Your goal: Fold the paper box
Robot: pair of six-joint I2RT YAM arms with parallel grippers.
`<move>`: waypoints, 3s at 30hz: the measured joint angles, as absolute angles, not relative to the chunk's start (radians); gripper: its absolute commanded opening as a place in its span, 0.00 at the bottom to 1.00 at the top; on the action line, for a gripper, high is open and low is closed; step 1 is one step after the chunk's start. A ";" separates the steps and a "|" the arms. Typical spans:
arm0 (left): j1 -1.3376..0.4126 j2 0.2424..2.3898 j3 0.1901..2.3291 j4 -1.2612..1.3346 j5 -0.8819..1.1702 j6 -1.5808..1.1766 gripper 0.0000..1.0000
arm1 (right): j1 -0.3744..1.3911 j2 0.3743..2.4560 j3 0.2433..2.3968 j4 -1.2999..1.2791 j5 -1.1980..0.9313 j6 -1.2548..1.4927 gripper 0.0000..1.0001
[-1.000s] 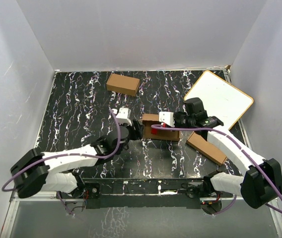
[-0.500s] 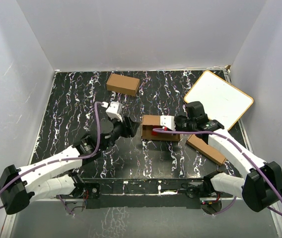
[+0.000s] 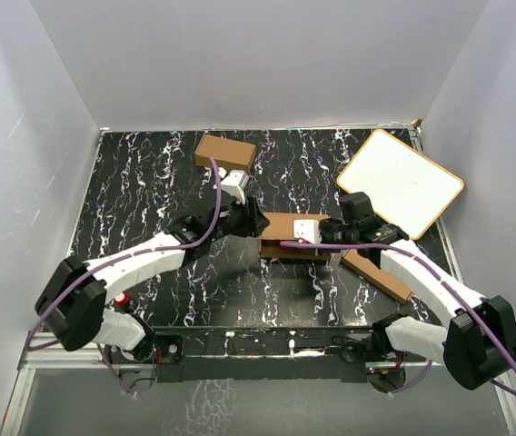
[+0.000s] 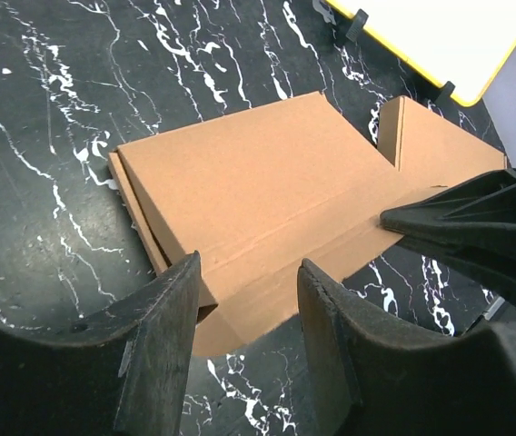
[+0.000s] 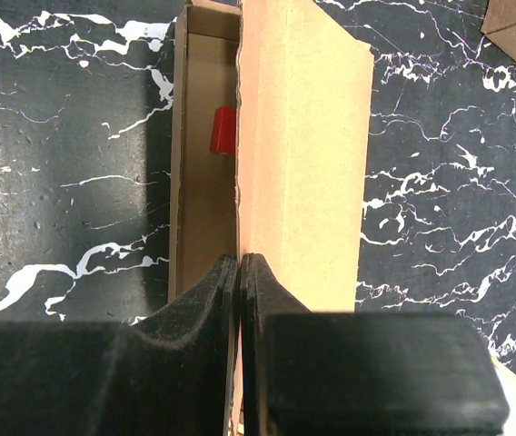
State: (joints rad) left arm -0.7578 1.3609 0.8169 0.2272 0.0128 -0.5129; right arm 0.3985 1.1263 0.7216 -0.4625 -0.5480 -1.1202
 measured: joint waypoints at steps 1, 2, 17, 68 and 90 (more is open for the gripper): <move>-0.755 1.383 0.834 0.226 0.025 -0.513 0.45 | 0.398 1.126 0.722 -0.463 -0.549 -1.120 0.08; -0.754 1.402 0.847 0.223 0.034 -0.513 0.45 | 0.398 1.126 0.722 -0.463 -0.549 -1.120 0.08; -0.739 1.515 0.864 0.179 0.093 -0.563 0.41 | 0.398 1.161 0.698 -0.474 -0.567 -1.124 0.11; -0.737 1.277 0.595 0.384 0.005 -0.694 0.96 | -0.159 1.434 0.854 -0.429 -0.952 -0.377 0.48; -0.715 1.305 0.454 0.603 0.083 -0.797 0.97 | -0.130 1.779 0.915 -0.414 -0.985 -0.255 0.21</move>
State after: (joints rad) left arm -0.7155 1.3052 0.4538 0.6025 0.0834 -0.7975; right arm -0.1295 1.7786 0.9150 -0.4145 -0.9852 -0.2554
